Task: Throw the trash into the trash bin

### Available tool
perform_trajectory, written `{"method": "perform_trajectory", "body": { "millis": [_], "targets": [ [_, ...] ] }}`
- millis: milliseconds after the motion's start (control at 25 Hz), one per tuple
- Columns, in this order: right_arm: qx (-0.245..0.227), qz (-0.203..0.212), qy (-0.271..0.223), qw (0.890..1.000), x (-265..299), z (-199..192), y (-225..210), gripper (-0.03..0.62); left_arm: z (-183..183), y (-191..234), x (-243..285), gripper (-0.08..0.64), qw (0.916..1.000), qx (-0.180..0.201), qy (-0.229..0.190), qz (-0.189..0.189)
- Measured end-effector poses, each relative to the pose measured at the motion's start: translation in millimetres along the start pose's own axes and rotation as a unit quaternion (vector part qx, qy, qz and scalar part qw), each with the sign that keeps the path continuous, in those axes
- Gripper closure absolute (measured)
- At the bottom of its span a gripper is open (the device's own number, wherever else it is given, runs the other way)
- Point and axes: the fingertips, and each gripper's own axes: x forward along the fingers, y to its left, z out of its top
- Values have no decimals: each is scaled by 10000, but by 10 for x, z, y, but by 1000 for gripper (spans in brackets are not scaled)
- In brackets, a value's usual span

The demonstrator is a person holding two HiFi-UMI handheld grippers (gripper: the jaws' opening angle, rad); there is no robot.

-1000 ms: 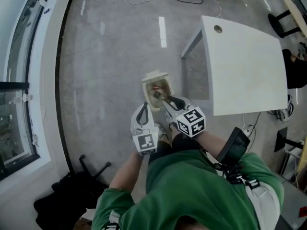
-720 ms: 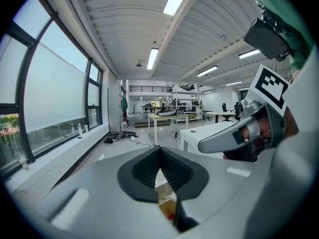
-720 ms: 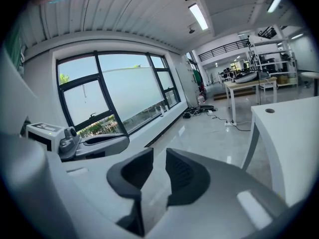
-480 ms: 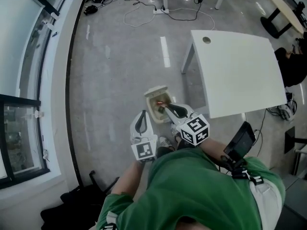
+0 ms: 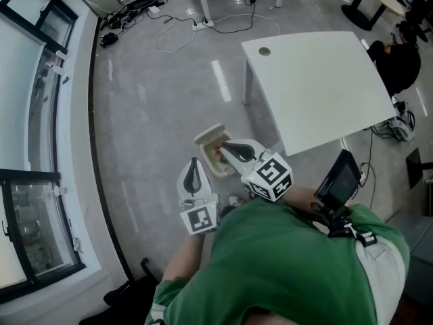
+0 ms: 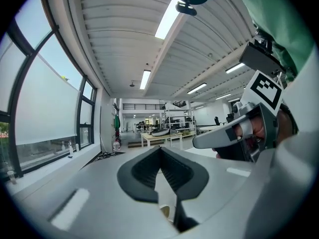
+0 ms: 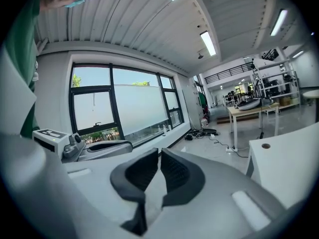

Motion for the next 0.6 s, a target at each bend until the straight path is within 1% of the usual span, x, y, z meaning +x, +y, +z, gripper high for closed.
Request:
{"method": "perform_trajectory", "body": {
  "millis": [200,400,480,600],
  "targets": [
    [-127,-13,-156,9998,-171,115,13,583,114,-105,-46,555,9998,-99,-120,-82],
    [-191,-67,-252,9995,-288,169,0,588,202,-81,-68,555,9994,-326,-124,46],
    [-203,-86,-295,9993,-330,208,-34,588,246,-106,-53,555,9994,-343,-103,12],
    [-239,-144,-349,9990,-386,254,-81,589,267,-141,-31,555,9991,-359,-178,-107]
  ]
}}
